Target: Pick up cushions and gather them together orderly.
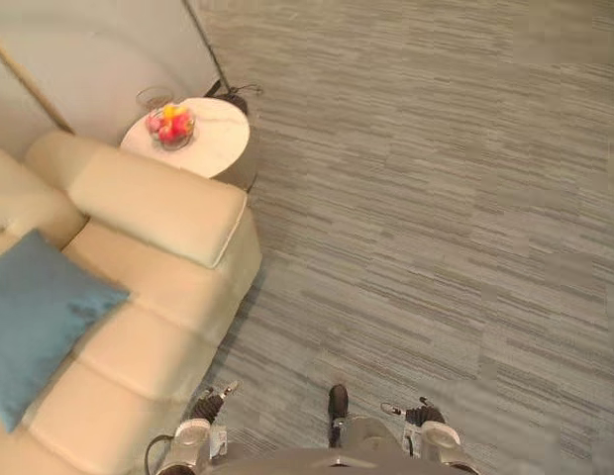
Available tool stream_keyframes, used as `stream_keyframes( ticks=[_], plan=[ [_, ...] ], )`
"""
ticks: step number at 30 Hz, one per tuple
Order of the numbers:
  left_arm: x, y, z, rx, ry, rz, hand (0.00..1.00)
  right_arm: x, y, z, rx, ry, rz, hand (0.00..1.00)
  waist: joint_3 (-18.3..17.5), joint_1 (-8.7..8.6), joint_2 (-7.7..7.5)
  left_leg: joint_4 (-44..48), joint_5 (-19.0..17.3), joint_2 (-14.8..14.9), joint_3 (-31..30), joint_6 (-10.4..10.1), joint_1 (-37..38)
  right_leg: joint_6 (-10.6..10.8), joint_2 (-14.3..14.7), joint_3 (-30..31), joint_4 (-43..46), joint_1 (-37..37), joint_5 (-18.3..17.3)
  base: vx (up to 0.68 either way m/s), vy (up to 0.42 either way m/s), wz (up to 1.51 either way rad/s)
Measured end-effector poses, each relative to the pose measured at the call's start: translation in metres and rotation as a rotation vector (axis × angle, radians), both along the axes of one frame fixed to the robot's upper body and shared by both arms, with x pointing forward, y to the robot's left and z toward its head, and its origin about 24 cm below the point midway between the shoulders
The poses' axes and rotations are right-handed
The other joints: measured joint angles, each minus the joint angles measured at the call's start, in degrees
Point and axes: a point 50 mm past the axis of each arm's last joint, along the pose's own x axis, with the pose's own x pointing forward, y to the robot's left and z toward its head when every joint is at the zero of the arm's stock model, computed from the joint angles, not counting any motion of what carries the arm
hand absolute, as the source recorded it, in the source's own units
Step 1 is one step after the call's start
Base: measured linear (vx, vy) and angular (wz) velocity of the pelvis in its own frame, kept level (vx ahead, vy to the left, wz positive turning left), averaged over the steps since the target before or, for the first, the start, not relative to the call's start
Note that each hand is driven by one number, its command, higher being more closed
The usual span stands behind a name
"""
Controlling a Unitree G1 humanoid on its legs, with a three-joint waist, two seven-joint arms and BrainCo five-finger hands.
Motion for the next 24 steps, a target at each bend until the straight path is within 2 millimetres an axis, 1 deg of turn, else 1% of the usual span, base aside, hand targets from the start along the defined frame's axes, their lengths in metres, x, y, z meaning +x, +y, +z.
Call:
stream_keyframes(
  ticks=[1,2,3,4,5,6,7,8,9,10,11,12,13,15,16,17,18,19,20,21,22,23,24],
  plan=[
    [0.000,0.000,0.000,0.001,-0.001,-0.001,0.00,-0.002,0.000,-0.001,0.001,0.009,-0.001,0.00,0.0,0.20,-0.01,-0.5,-0.8,-1.4,-1.9,0.1,-0.5,0.1,0.0,1.3,0.0,0.4,-0.1,0.06,0.090,-1.33],
    [0.000,0.002,0.001,0.003,-0.005,0.003,0.00,-0.005,0.001,-0.003,0.006,0.025,-0.003,0.00,0.1,0.73,-0.04,-1.9,-1.5,-3.4,-5.1,0.2,-1.4,0.7,0.0,3.8,0.3,1.0,-0.5,0.00,0.105,-1.10],
    [0.000,0.002,0.001,0.004,-0.007,0.004,0.00,-0.005,0.000,-0.003,0.005,0.027,-0.005,0.00,0.1,1.18,-0.02,-3.4,-1.5,-5.3,-8.8,0.2,-2.7,1.7,0.0,6.6,1.0,1.1,-1.1,-0.03,0.130,-1.18],
    [0.000,0.002,0.001,0.004,-0.011,0.005,0.00,-0.005,0.000,-0.002,0.005,0.025,-0.005,0.00,0.1,1.34,0.06,-4.4,-1.5,-5.9,-10.7,0.2,-3.0,2.0,0.2,8.1,1.4,0.9,-1.3,-0.06,0.201,-1.37],
    [0.002,0.002,0.002,0.002,-0.021,0.014,0.00,-0.003,0.001,-0.001,0.004,0.016,-0.003,0.00,0.3,1.54,0.65,-7.5,-1.6,-6.4,-14.3,0.1,-3.9,2.4,1.4,10.8,2.1,0.4,-1.6,-0.07,0.210,-1.71],
    [0.002,-0.003,0.002,-0.016,-0.023,0.040,0.00,-0.001,-0.001,0.000,-0.002,0.000,-0.004,0.00,0.2,1.85,1.84,-8.1,-0.9,-6.1,-15.8,1.3,-4.5,2.3,3.4,13.4,2.2,-0.4,-1.6,-0.01,0.258,-1.79],
    [-0.002,-0.003,0.000,-0.019,-0.013,0.044,0.00,0.002,-0.001,0.002,-0.004,-0.017,-0.009,0.00,-0.4,2.26,3.35,-8.2,-1.3,-6.2,-15.4,2.0,-4.6,2.5,3.5,13.7,3.3,-0.9,-1.7,0.07,0.218,-1.63],
    [-0.001,-0.001,0.001,-0.016,-0.015,0.050,0.00,0.004,0.002,0.003,0.004,-0.037,-0.018,0.00,-0.3,1.79,1.31,-8.5,-1.4,-6.5,-14.1,2.2,-3.9,3.3,3.4,13.6,8.5,-2.3,-2.6,0.24,0.252,-1.20],
    [0.001,0.004,0.002,-0.005,-0.026,0.063,0.00,-0.002,0.010,0.000,0.026,-0.029,-0.032,0.00,-0.1,1.90,-0.20,-9.6,-1.4,-7.3,-11.2,2.2,-2.6,4.0,2.5,13.4,9.3,-1.7,-5.3,0.21,0.178,-1.02],
    [0.003,0.005,0.003,-0.004,-0.033,0.067,0.00,-0.002,0.013,-0.001,0.035,-0.029,-0.033,0.00,-0.1,2.18,-0.50,-9.8,-1.4,-7.3,-10.4,2.2,-2.3,4.3,2.4,13.7,9.0,-1.6,-5.5,0.22,0.173,-0.89],
    [0.004,0.005,0.003,-0.004,-0.031,0.066,0.00,-0.003,0.013,-0.001,0.036,-0.033,-0.036,0.00,-0.2,2.08,-0.64,-9.9,-1.1,-7.3,-9.3,2.4,-1.9,4.9,2.7,14.6,8.4,-1.6,-5.1,0.16,0.102,-0.92],
    [0.000,0.005,0.002,-0.005,-0.022,0.067,0.00,-0.004,0.013,-0.001,0.036,-0.032,-0.037,0.00,-0.3,2.23,-0.66,-11.6,-0.8,-7.3,-6.5,2.9,0.1,5.5,3.3,17.1,8.3,-1.5,-5.0,0.18,0.099,-0.95],
    [-0.001,0.005,0.002,-0.006,-0.020,0.067,0.00,-0.004,0.013,-0.001,0.037,-0.029,-0.037,0.00,-0.4,2.20,-0.58,-12.7,-0.2,-7.4,-5.4,3.6,1.1,5.6,3.5,17.6,8.3,-1.5,-5.1,0.21,0.077,-0.92],
    [-0.001,0.003,0.001,-0.010,-0.015,0.064,0.00,-0.006,0.014,-0.002,0.039,-0.027,-0.040,0.00,-0.9,1.70,-0.82,-13.3,0.4,-8.2,-4.8,3.9,2.7,6.0,3.7,18.5,8.0,-1.5,-4.8,0.22,0.049,-0.56],
    [0.000,0.002,0.001,-0.013,-0.015,0.062,0.00,-0.006,0.014,-0.002,0.040,-0.026,-0.041,0.00,-1.0,1.35,-0.59,-12.1,1.0,-8.7,-4.7,3.6,2.5,5.9,3.5,19.3,7.8,-1.4,-4.5,0.24,0.040,-0.50],
    [0.000,0.001,0.001,-0.015,-0.015,0.062,0.00,-0.007,0.012,-0.002,0.039,-0.026,-0.046,0.00,-1.1,1.38,-0.33,-9.8,1.8,-9.1,-4.5,3.4,2.0,5.6,3.1,20.4,7.8,-1.4,-4.0,0.21,0.040,-0.57],
    [0.001,0.001,0.001,-0.015,-0.017,0.062,0.00,-0.007,0.013,-0.002,0.043,-0.028,-0.056,0.00,-1.1,1.74,-0.50,-7.1,2.0,-9.4,-4.6,3.5,1.0,5.4,1.9,21.4,7.9,-1.2,-3.9,0.20,0.061,-0.71],
    [-0.001,0.000,0.000,-0.017,-0.009,0.060,0.00,-0.003,0.012,-0.001,0.047,-0.035,-0.066,0.00,-1.2,2.14,-0.41,-15.1,-0.1,-10.3,-5.0,5.6,2.0,5.4,1.0,23.0,7.7,-0.8,-3.8,0.14,0.053,-0.59],
    [-0.002,-0.002,0.000,-0.022,-0.007,0.057,0.00,-0.005,0.011,-0.002,0.045,-0.031,-0.067,0.00,-1.6,1.81,0.55,-19.9,3.3,-9.9,-5.0,4.9,3.0,5.4,1.6,23.0,7.7,-0.9,-3.8,0.11,0.057,-0.76],
    [-0.005,-0.005,-0.002,-0.030,0.008,0.053,0.00,-0.001,0.015,-0.002,0.055,-0.034,-0.056,0.00,-1.6,2.16,1.01,-21.4,7.0,-9.6,-3.7,5.5,3.9,5.9,2.3,23.4,7.9,-1.3,-4.1,0.04,0.022,-0.64],
    [-0.005,-0.005,-0.002,-0.031,0.008,0.056,0.00,0.000,0.017,-0.002,0.057,-0.034,-0.044,0.00,-1.8,2.20,0.87,-20.7,7.2,-9.7,-2.9,5.3,3.6,6.3,2.0,22.6,8.3,-2.0,-3.8,0.03,0.032,-0.86],
    [-0.002,-0.006,-0.001,-0.029,0.002,0.041,0.00,0.004,0.018,-0.001,0.057,-0.046,-0.031,0.00,-1.8,2.27,0.84,-19.5,7.1,-9.5,-1.6,5.4,3.3,5.9,0.9,18.8,9.5,-3.2,-3.8,0.01,0.030,-0.80],
    [-0.002,-0.005,-0.001,-0.021,0.002,0.025,0.00,0.008,0.020,0.000,0.063,-0.048,-0.030,0.00,-1.7,2.31,0.50,-19.8,6.8,-9.5,0.2,5.8,3.4,3.6,-0.4,10.1,12.0,-4.9,-5.3,0.00,0.038,-0.78]
  ],
)
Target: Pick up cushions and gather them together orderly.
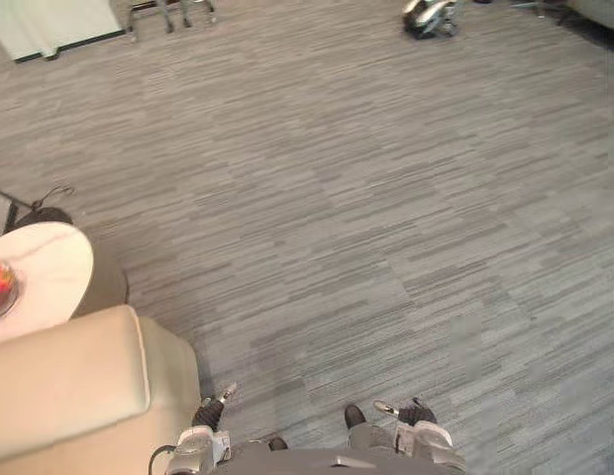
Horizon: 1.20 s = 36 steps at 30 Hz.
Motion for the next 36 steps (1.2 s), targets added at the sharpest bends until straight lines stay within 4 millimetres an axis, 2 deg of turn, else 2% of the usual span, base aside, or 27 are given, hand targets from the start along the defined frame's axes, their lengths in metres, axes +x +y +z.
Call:
stream_keyframes(
  ticks=[1,2,4,5,8,9,13,14,15,16,18,19,21,25,27,29,30,31,32,33,34,36],
  plan=[
    [0.002,0.002,0.001,0.009,-0.003,-0.013,0.00,0.001,0.001,-0.001,0.004,0.003,0.003,0.00,0.4,-0.22,-0.39,-0.3,-0.2,0.0,1.7,0.2,0.1,-0.8,-2.3,-10.5,2.8,-1.4,-1.5,-0.01,0.019,-0.87],
    [0.003,0.005,0.001,0.021,-0.005,-0.030,0.00,0.002,0.003,-0.001,0.005,0.006,0.017,0.00,0.6,-0.01,-1.05,-0.2,-0.2,0.3,4.5,0.2,0.3,-2.3,-6.5,-27.3,4.5,-1.5,-2.6,0.00,0.011,-0.74],
    [0.003,0.008,0.002,0.032,-0.005,-0.046,0.00,0.003,0.006,-0.001,0.006,0.005,0.033,0.00,0.6,0.27,-1.49,0.1,-0.4,0.4,6.2,-0.1,0.6,-3.3,-8.6,-36.2,4.5,-0.7,-2.8,0.02,-0.047,-0.72],
    [0.004,0.010,0.002,0.038,-0.006,-0.047,0.00,0.004,0.007,-0.001,0.005,0.009,0.040,0.00,0.8,0.45,-1.92,0.3,-0.9,0.4,7.1,-0.8,1.6,-3.0,-9.1,-40.3,4.4,0.0,-3.0,0.03,-0.163,-0.76],
    [0.003,0.008,0.002,0.034,-0.004,-0.058,0.00,0.002,-0.001,-0.002,-0.010,0.023,0.038,0.00,1.2,0.18,-1.07,1.5,-1.4,1.4,7.2,-1.4,2.3,-2.9,-6.1,-36.3,2.7,0.6,-2.7,0.01,-0.178,-0.75],
    [0.004,0.007,0.002,0.034,-0.005,-0.064,0.00,0.003,-0.003,-0.001,-0.017,0.024,0.039,0.00,1.4,0.38,-0.90,2.9,-2.2,2.6,7.0,-2.1,1.5,-2.8,-4.2,-34.3,1.0,0.4,-2.5,-0.03,-0.193,-0.69],
    [0.006,0.005,0.002,0.036,-0.009,-0.084,0.00,0.003,-0.007,0.000,-0.023,0.022,0.030,0.00,1.3,0.07,-0.03,9.4,-4.7,6.2,6.1,-3.4,0.0,-2.8,-0.5,-31.7,-1.3,0.4,-2.5,-0.03,-0.170,-0.55],
    [0.010,0.005,0.003,0.034,-0.019,-0.088,0.00,0.002,-0.007,0.000,-0.022,0.025,0.028,0.00,1.6,0.07,-0.42,17.0,-5.6,8.7,6.1,-3.2,-2.8,-3.0,0.7,-30.5,-2.3,0.8,-2.6,-0.02,-0.072,-0.35],
    [0.011,0.005,0.004,0.033,-0.024,-0.090,0.00,0.001,-0.007,-0.001,-0.022,0.027,0.026,0.00,1.7,0.22,-0.49,20.5,-5.6,9.8,6.1,-3.1,-3.8,-3.0,1.3,-29.9,-2.7,1.2,-2.6,0.00,-0.130,-0.53],
    [0.013,0.005,0.005,0.031,-0.031,-0.092,0.00,-0.001,-0.009,-0.001,-0.026,0.031,0.024,0.00,2.0,0.36,-0.11,27.7,-5.5,12.1,6.0,-2.8,-5.8,-3.0,2.4,-28.4,-3.5,2.2,-2.6,0.02,-0.065,-0.49],
    [0.013,0.002,0.005,0.017,-0.037,-0.092,0.00,-0.003,-0.012,-0.001,-0.032,0.035,0.015,0.00,2.5,0.67,0.68,36.4,-6.5,14.0,3.1,-2.0,-8.9,-3.3,4.6,-24.5,-4.2,3.5,-2.6,0.07,-0.041,-0.80],
    [0.015,0.000,0.006,0.010,-0.046,-0.093,0.00,-0.003,-0.016,0.000,-0.038,0.032,0.003,0.00,3.1,0.68,1.42,38.5,-7.9,13.0,-0.5,-2.3,-10.5,-3.5,5.5,-22.2,-4.6,4.4,-2.6,0.10,0.006,-0.94],
    [0.017,-0.002,0.007,0.006,-0.058,-0.092,0.00,-0.006,-0.019,0.000,-0.037,0.036,-0.014,0.00,3.1,1.39,1.65,37.7,-9.3,10.7,-4.6,-2.5,-13.6,-3.7,5.8,-19.2,-5.4,5.2,-2.6,0.12,0.037,-0.91],
    [0.023,-0.003,0.010,0.004,-0.084,-0.090,0.00,-0.009,-0.021,0.000,-0.036,0.034,-0.043,0.00,3.3,1.92,1.57,26.8,-9.4,8.1,-8.0,-3.0,-17.3,-3.7,5.5,-15.0,-6.4,6.6,-2.6,0.15,0.080,-0.66],
    [0.027,-0.003,0.012,0.000,-0.103,-0.066,0.00,-0.009,-0.020,0.001,-0.045,0.025,-0.059,0.00,3.8,2.41,1.00,14.3,-5.0,5.3,-11.8,-3.5,-18.9,-3.6,4.0,-11.7,-6.5,7.1,-2.7,0.25,0.181,-0.76],
    [0.027,-0.001,0.012,-0.002,-0.105,-0.041,0.00,-0.009,-0.017,0.001,-0.040,0.014,-0.064,0.00,3.9,3.15,0.88,9.9,0.3,4.1,-13.1,-4.7,-18.9,-3.1,3.4,-8.5,-7.5,7.5,-3.1,0.28,0.178,-0.85],
    [0.026,0.000,0.012,-0.006,-0.104,-0.023,0.00,-0.007,-0.015,0.001,-0.033,0.005,-0.066,0.00,3.9,3.23,0.95,9.9,2.1,3.8,-12.9,-4.3,-18.9,-2.7,3.3,-6.5,-8.2,7.3,-3.3,0.33,0.207,-0.82],
    [0.026,0.000,0.012,-0.007,-0.104,-0.013,0.00,-0.006,-0.014,0.001,-0.030,0.004,-0.066,0.00,3.7,3.34,1.21,10.3,2.2,3.7,-12.7,-4.0,-18.6,-2.4,3.3,-5.6,-8.4,7.1,-3.5,0.35,0.233,-0.80],
    [0.027,0.002,0.013,-0.011,-0.115,0.002,0.00,-0.005,-0.009,0.001,-0.016,-0.001,-0.067,0.00,3.9,3.87,0.86,12.0,0.3,3.6,-10.9,-1.8,-18.8,-1.5,3.0,-4.1,-7.0,6.8,-3.9,0.35,0.233,-0.67],
    [0.028,0.007,0.014,-0.001,-0.122,0.010,0.00,-0.005,-0.006,0.000,-0.002,-0.002,-0.083,0.00,3.8,4.15,-0.41,14.2,-2.2,2.9,-9.5,-0.3,-18.7,-0.3,1.9,-3.3,-2.7,6.2,-5.7,0.36,0.223,-0.55],
    [0.027,0.009,0.014,0.004,-0.122,0.018,0.00,-0.006,-0.004,-0.001,0.006,0.001,-0.090,0.00,3.6,4.22,-0.94,15.1,-3.0,2.4,-9.0,0.0,-18.5,0.4,1.3,-3.0,-1.0,6.1,-7.4,0.39,0.199,-0.33],
    [0.023,0.014,0.013,0.008,-0.112,0.042,0.00,-0.014,-0.002,-0.004,0.014,0.018,-0.094,0.00,2.7,4.41,-2.26,18.3,-6.9,1.4,-6.1,2.1,-16.7,2.8,-0.6,-2.0,6.1,5.0,-11.6,0.41,0.147,-0.34]
  ],
)
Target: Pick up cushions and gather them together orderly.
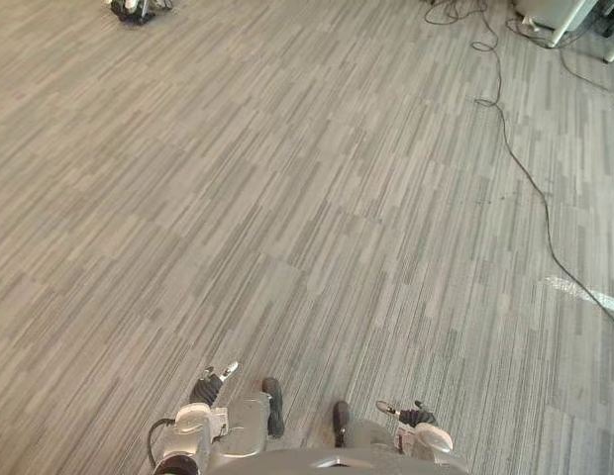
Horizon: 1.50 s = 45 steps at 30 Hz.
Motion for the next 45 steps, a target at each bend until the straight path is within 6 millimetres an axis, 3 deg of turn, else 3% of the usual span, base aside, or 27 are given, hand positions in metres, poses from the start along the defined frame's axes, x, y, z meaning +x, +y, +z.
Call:
stream_keyframes(
  ticks=[2,3,4,5,6,7,10,12,14,15,16,17,18,20,22,25,26,27,28,32,35,37,38,39,40,42,45],
  plan=[
    [-0.006,0.004,-0.001,0.010,0.015,0.001,0.00,-0.001,0.003,-0.001,0.007,0.001,0.000,0.00,-1.8,-0.07,-0.82,0.6,-2.7,-1.0,1.6,0.5,1.0,2.9,-1.0,1.5,7.4,-3.4,-1.9,0.38,0.106,-0.45],
    [-0.009,0.007,-0.003,0.017,0.029,-0.002,0.00,0.000,0.005,-0.001,0.015,-0.006,0.001,0.00,-2.3,-0.27,-1.43,0.2,-3.6,-1.7,3.1,1.2,2.7,6.1,-1.7,2.1,17.9,-7.0,-2.6,0.45,0.066,-0.37],
    [-0.010,0.007,-0.003,0.023,0.038,-0.019,0.00,0.001,0.005,0.000,0.021,-0.013,-0.006,0.00,-2.2,-0.98,-2.04,-0.4,-4.2,-2.5,3.4,1.9,5.2,8.5,-2.5,1.6,28.1,-9.8,0.0,0.39,0.011,-0.18],
    [-0.010,0.007,-0.004,0.026,0.044,-0.027,0.00,0.002,0.005,0.000,0.020,-0.018,-0.009,0.00,-2.1,-1.49,-2.18,-0.7,-4.4,-2.8,3.1,2.3,6.6,8.2,-3.1,0.4,31.3,-10.4,1.4,0.45,-0.039,-0.05],
    [-0.012,0.007,-0.004,0.029,0.054,-0.041,0.00,0.004,0.004,0.002,0.015,-0.029,-0.011,0.00,-1.9,-1.89,-1.97,-1.8,-5.0,-3.0,2.8,2.4,9.3,6.9,-4.3,-2.9,36.1,-11.1,2.3,0.47,-0.061,-0.10],
    [-0.015,0.006,-0.006,0.026,0.065,-0.042,0.00,0.005,0.002,0.003,0.012,-0.038,-0.012,0.00,-1.4,-2.17,-1.47,-4.2,-5.4,-2.9,2.6,2.3,13.6,3.4,-5.7,-7.9,40.7,-11.8,1.3,0.46,-0.074,-0.18],
    [-0.016,0.006,-0.006,0.026,0.076,-0.043,0.00,0.015,0.000,0.007,0.004,-0.073,0.012,0.00,-0.5,-3.25,-0.37,-9.3,-5.4,-1.0,2.8,2.3,21.7,-4.7,-6.4,-18.5,39.6,-16.7,-4.1,0.45,-0.145,-0.22],
    [-0.018,0.005,-0.008,0.022,0.087,-0.047,0.00,0.023,-0.004,0.011,-0.008,-0.099,0.028,0.00,-0.2,-4.06,-0.16,-9.9,-5.4,1.0,2.8,2.2,24.1,-5.3,-5.2,-21.7,31.2,-21.8,-4.5,0.48,-0.264,-0.06],
    [-0.017,0.003,-0.008,0.029,0.096,-0.079,0.00,0.027,-0.007,0.013,-0.019,-0.105,0.035,0.00,0.3,-4.74,-0.41,-10.9,-5.1,2.4,2.3,1.7,26.7,-5.0,-2.9,-20.8,16.0,-24.9,1.5,0.47,-0.284,0.14],
    [-0.019,0.009,-0.008,0.042,0.103,-0.082,0.00,0.020,-0.006,0.010,-0.015,-0.084,0.035,0.00,1.1,-5.19,-2.05,-11.6,-4.1,1.5,0.6,-0.8,29.3,-5.1,-2.4,-19.2,0.2,-23.2,13.2,0.57,-0.348,0.27],
    [-0.019,0.008,-0.009,0.042,0.105,-0.082,0.00,0.017,-0.006,0.008,-0.013,-0.072,0.033,0.00,1.2,-5.61,-2.65,-11.5,-4.0,1.5,-0.8,-1.7,30.4,-7.1,-2.4,-19.0,-2.5,-21.4,22.9,0.65,-0.388,0.02],
    [-0.015,0.001,-0.009,0.024,0.095,-0.092,0.00,0.026,-0.011,0.012,-0.026,-0.086,0.036,0.00,2.1,-5.35,-0.73,-11.3,-4.2,2.4,-3.9,-3.3,29.7,-9.0,-0.6,-19.1,-2.2,-21.0,22.4,0.43,-0.266,-0.18],
    [-0.008,-0.001,-0.006,0.022,0.069,-0.098,0.00,0.033,-0.013,0.015,-0.031,-0.107,0.035,0.00,3.7,-5.93,-1.04,-13.7,-4.7,0.4,-7.3,-3.2,28.9,-9.1,-1.2,-17.5,0.7,-22.0,20.1,0.35,-0.246,-0.31],
    [-0.009,-0.004,-0.007,0.016,0.074,-0.098,0.00,0.026,-0.015,0.012,-0.029,-0.079,0.024,0.00,4.1,-6.49,0.34,-13.6,-0.8,0.9,-9.1,-3.6,26.7,-9.0,-1.4,-18.1,5.4,-21.3,15.3,0.27,-0.236,0.00],
    [-0.012,-0.005,-0.008,0.017,0.081,-0.098,0.00,0.016,-0.021,0.010,-0.033,-0.061,-0.006,0.00,3.3,-6.60,1.39,-8.0,-0.4,2.3,-10.5,-4.6,26.8,-8.3,-1.1,-18.4,9.1,-20.2,10.2,0.35,-0.223,0.15],
    [-0.011,-0.009,-0.008,0.008,0.077,-0.101,0.00,0.009,-0.023,0.008,-0.036,-0.046,-0.022,0.00,3.0,-7.28,2.95,6.8,3.5,4.7,-12.8,-7.7,20.9,-8.1,-0.3,-20.9,8.4,-16.1,6.3,0.32,-0.150,0.32],
    [-0.011,-0.009,-0.008,0.004,0.074,-0.093,0.00,0.005,-0.024,0.007,-0.041,-0.037,-0.024,0.00,3.0,-7.23,3.28,16.9,10.6,6.1,-13.1,-9.0,16.3,-8.1,0.5,-21.3,6.6,-13.2,5.3,0.44,-0.193,0.19],
    [-0.010,-0.008,-0.007,0.008,0.065,-0.089,0.00,0.002,-0.025,0.008,-0.049,-0.040,-0.024,0.00,2.9,-6.54,3.73,27.5,12.7,8.9,-11.5,-9.4,11.7,-8.9,1.7,-21.3,3.9,-9.2,4.2,0.38,-0.161,0.08],
    [-0.009,-0.007,-0.006,0.009,0.059,-0.088,0.00,0.001,-0.024,0.008,-0.048,-0.043,-0.025,0.00,2.9,-6.32,3.68,31.2,10.8,10.2,-10.1,-8.4,9.8,-9.1,1.9,-21.3,3.2,-7.5,3.6,0.47,-0.171,-0.01],
    [0.002,-0.009,0.000,0.006,0.005,-0.083,0.00,-0.002,-0.021,0.006,-0.027,-0.041,-0.048,0.00,3.0,-4.51,3.07,33.2,1.6,12.0,-2.5,-5.4,-1.2,-8.0,1.4,-20.7,-2.8,3.3,2.1,0.42,-0.066,-0.10],
    [0.008,-0.010,0.004,0.002,-0.031,-0.073,0.00,0.002,-0.013,0.005,0.002,-0.054,-0.064,0.00,3.0,-2.87,2.73,13.3,0.8,9.3,2.9,-5.1,-6.7,-4.8,-1.2,-19.4,-6.8,9.8,1.0,0.46,0.068,-0.20],
    [0.008,-0.012,0.004,-0.006,-0.038,-0.062,0.00,0.000,-0.009,0.003,0.009,-0.046,-0.067,0.00,2.9,-2.42,2.83,-6.5,7.3,5.8,2.5,-6.3,-7.5,-2.6,-3.0,-19.1,-10.2,14.7,-0.2,0.57,0.150,-0.03],
    [0.008,-0.011,0.004,-0.013,-0.040,-0.049,0.00,-0.001,-0.009,0.003,0.006,-0.043,-0.068,0.00,2.9,-2.23,2.92,-9.8,9.9,5.6,2.1,-6.2,-8.2,-2.3,-3.1,-18.7,-11.4,15.8,-0.8,0.55,0.215,-0.35],
    [0.009,-0.010,0.005,-0.014,-0.052,-0.038,0.00,0.001,-0.008,0.004,0.001,-0.042,-0.065,0.00,2.6,-1.03,2.35,-10.0,16.8,5.2,1.6,-5.8,-8.5,-1.5,-3.6,-17.1,-13.5,17.7,-1.2,0.46,0.198,-0.43],
    [0.010,-0.008,0.005,-0.009,-0.053,-0.035,0.00,0.002,-0.007,0.004,0.003,-0.044,-0.063,0.00,2.0,-0.61,1.43,-9.9,19.3,4.3,1.5,-3.9,-8.4,-1.4,-3.9,-15.9,-14.3,18.3,-1.0,0.62,0.213,-0.49],
    [0.014,0.002,0.007,0.012,-0.065,-0.025,0.00,0.009,0.004,0.001,0.037,-0.034,-0.055,0.00,1.4,-1.18,-0.63,-3.5,14.9,3.1,1.0,0.6,-10.1,-3.2,-5.7,-11.7,-15.5,18.8,3.7,0.64,0.218,-0.11],
    [0.010,0.015,0.007,0.030,-0.053,0.010,0.00,0.002,0.011,-0.004,0.055,-0.002,-0.034,0.00,-1.0,-0.29,-4.57,4.9,6.5,1.7,2.1,2.8,-8.7,1.1,-8.6,-4.0,-4.8,16.5,7.2,0.63,0.219,-0.12]
  ],
)
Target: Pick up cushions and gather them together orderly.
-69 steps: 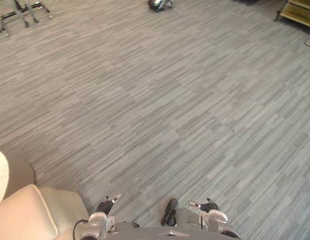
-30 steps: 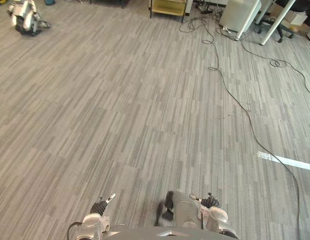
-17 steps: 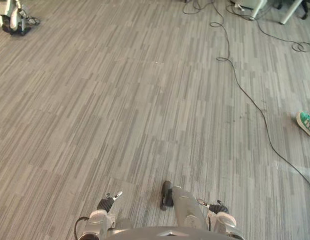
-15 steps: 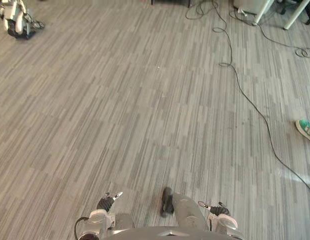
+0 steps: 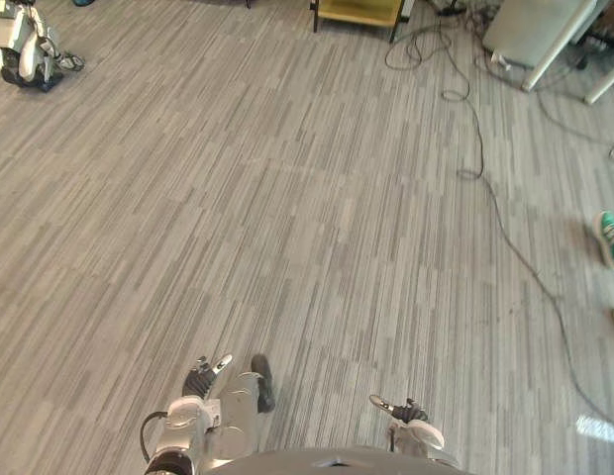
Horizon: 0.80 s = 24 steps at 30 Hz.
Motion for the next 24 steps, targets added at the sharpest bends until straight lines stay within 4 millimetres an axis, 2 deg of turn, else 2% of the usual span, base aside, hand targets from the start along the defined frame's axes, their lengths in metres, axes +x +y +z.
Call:
stream_keyframes(
  ticks=[1,2,3,4,5,6,8,9,10,12,13,14,15,16,17,18,20,21,22,23,24],
  plan=[
    [-0.002,0.001,-0.001,0.004,0.008,-0.002,0.00,0.000,0.000,0.000,0.000,-0.001,0.000,0.00,-0.3,-0.04,-0.27,0.3,-1.4,-0.4,0.0,0.0,0.9,1.4,-0.3,0.5,4.0,-1.3,0.8,0.60,0.203,-0.14],
    [-0.006,0.004,-0.003,0.017,0.033,-0.030,0.00,0.001,0.000,0.000,-0.001,-0.006,0.001,0.00,-0.5,-0.87,-0.71,-0.8,-4.6,-1.7,-0.3,0.0,3.6,4.7,-1.1,2.4,16.5,-6.2,4.3,0.63,0.209,0.18],
    [-0.009,0.005,-0.005,0.024,0.054,-0.047,0.00,0.000,0.001,0.000,0.011,-0.005,0.007,0.00,-0.4,-1.81,-1.36,-1.6,-6.0,-3.2,-0.7,0.0,6.2,6.7,-2.0,3.7,29.7,-11.3,6.3,0.51,0.166,0.28],
    [-0.010,0.005,-0.006,0.025,0.066,-0.046,0.00,-0.003,0.002,-0.001,0.015,0.002,0.008,0.00,-0.4,-2.06,-1.42,-2.1,-6.6,-3.7,-0.9,0.1,7.6,6.7,-2.3,3.2,34.7,-13.2,6.3,0.46,0.102,0.29],
    [-0.017,0.006,-0.008,0.027,0.096,-0.037,0.00,-0.012,0.003,-0.004,0.022,0.020,0.014,0.00,-0.2,-1.95,-1.00,-4.7,-7.1,-4.9,-0.8,0.1,12.6,5.7,-3.5,0.3,42.9,-16.5,4.6,0.45,0.050,0.11],
    [-0.023,0.007,-0.010,0.028,0.113,-0.033,0.00,-0.012,0.000,-0.003,0.012,0.014,0.015,0.00,0.0,-2.32,-0.25,-8.5,-7.1,-5.6,-0.8,0.1,18.0,1.7,-4.1,-3.5,45.2,-18.9,0.9,0.54,0.054,-0.01],
    [-0.026,0.007,-0.012,0.027,0.133,-0.036,0.00,-0.008,-0.004,-0.001,-0.003,0.010,0.040,0.00,0.1,-2.13,0.73,-13.0,-7.1,-5.7,-0.9,0.1,23.5,-1.1,-3.3,-8.7,43.2,-21.8,-4.2,0.41,-0.003,-0.11],
    [-0.029,0.005,-0.014,0.025,0.150,-0.052,0.00,-0.004,-0.008,0.001,-0.011,-0.014,0.044,0.00,0.2,-2.65,1.51,-16.0,-7.3,-5.2,-1.2,-0.2,27.3,-2.4,-1.5,-13.2,37.3,-25.5,-7.9,0.37,-0.054,-0.04],
    [-0.029,0.004,-0.014,0.025,0.152,-0.061,0.00,-0.003,-0.010,0.002,-0.017,-0.022,0.044,0.00,0.3,-2.88,1.67,-16.7,-7.3,-5.1,-1.3,-0.3,28.1,-2.7,-1.0,-14.3,35.0,-26.8,-8.5,0.43,-0.102,0.12],
    [-0.029,0.000,-0.015,0.019,0.157,-0.078,0.00,0.000,-0.017,0.006,-0.043,-0.039,0.044,0.00,0.7,-4.39,2.20,-18.5,-7.7,-4.4,-2.7,-0.9,30.5,-3.4,1.3,-16.7,23.3,-31.1,-7.5,0.32,-0.133,0.44],
    [-0.031,-0.003,-0.016,0.018,0.168,-0.096,0.00,-0.002,-0.020,0.005,-0.047,-0.027,0.042,0.00,1.0,-5.41,2.58,-19.7,-7.8,-3.6,-4.3,-1.1,32.1,-3.3,3.1,-16.4,11.6,-32.3,-2.8,0.39,-0.219,0.77],
    [-0.031,-0.005,-0.017,0.015,0.171,-0.106,0.00,-0.008,-0.021,0.004,-0.045,-0.011,0.032,0.00,1.2,-5.86,2.85,-20.3,-8.4,-3.0,-5.3,-2.1,33.3,-2.8,4.2,-15.3,4.2,-32.5,1.1,0.51,-0.316,1.03],
    [-0.030,-0.006,-0.017,0.015,0.169,-0.110,0.00,-0.016,-0.019,0.001,-0.038,0.015,0.028,0.00,1.5,-6.45,2.33,-21.5,-9.3,-2.8,-7.6,-3.7,35.2,-1.8,4.5,-13.4,-5.1,-32.3,6.7,0.51,-0.372,0.92],
    [-0.033,-0.004,-0.017,0.020,0.176,-0.109,0.00,-0.021,-0.019,0.000,-0.034,0.029,0.026,0.00,1.8,-6.58,1.73,-21.5,-10.7,-2.9,-9.1,-5.0,37.0,-1.9,4.0,-11.8,-6.3,-32.4,9.9,0.35,-0.266,0.78],
    [-0.033,-0.005,-0.017,0.017,0.177,-0.109,0.00,-0.023,-0.020,0.000,-0.037,0.034,0.023,0.00,1.9,-6.65,2.04,-21.4,-11.4,-2.3,-10.1,-5.3,37.9,-2.3,4.2,-11.5,-4.5,-32.5,12.8,0.43,-0.345,0.54],
    [-0.032,-0.009,-0.018,0.011,0.180,-0.114,0.00,-0.025,-0.023,0.000,-0.042,0.038,0.012,0.00,1.6,-6.65,3.30,-20.1,-11.7,-0.9,-11.5,-5.3,38.3,-2.9,5.2,-11.2,0.6,-33.8,14.0,0.44,-0.354,0.32],
    [-0.032,-0.019,-0.019,-0.015,0.178,-0.114,0.00,-0.025,-0.033,0.002,-0.062,0.031,-0.013,0.00,1.4,-6.41,6.90,-11.6,-11.2,3.0,-12.7,-6.2,35.5,-6.0,7.6,-12.7,4.0,-33.4,10.8,0.54,-0.423,0.11],
    [-0.032,-0.021,-0.019,-0.020,0.177,-0.113,0.00,-0.025,-0.035,0.002,-0.065,0.032,-0.014,0.00,1.3,-6.30,7.45,-8.3,-10.5,3.8,-13.1,-7.2,34.3,-6.2,8.2,-12.9,4.2,-33.0,9.9,0.37,-0.277,-0.09],
    [-0.031,-0.022,-0.019,-0.031,0.168,-0.095,0.00,-0.025,-0.035,0.003,-0.067,0.032,-0.015,0.00,1.4,-6.32,7.97,3.1,-6.5,5.5,-14.7,-10.4,29.6,-7.0,9.4,-13.6,4.4,-31.3,8.0,0.45,-0.317,-0.13],
    [-0.031,-0.023,-0.019,-0.038,0.165,-0.079,0.00,-0.026,-0.035,0.002,-0.069,0.034,-0.012,0.00,1.6,-6.42,8.39,17.0,1.6,7.9,-15.4,-12.0,24.1,-8.1,11.2,-13.4,3.0,-27.7,6.2,0.46,-0.293,-0.18],
    [-0.030,-0.023,-0.018,-0.039,0.161,-0.080,0.00,-0.027,-0.035,0.002,-0.072,0.036,-0.013,0.00,1.7,-6.42,8.62,22.4,1.8,9.3,-14.6,-12.2,22.1,-8.6,12.2,-13.2,2.1,-25.7,5.6,0.55,-0.307,-0.23]
  ],
)
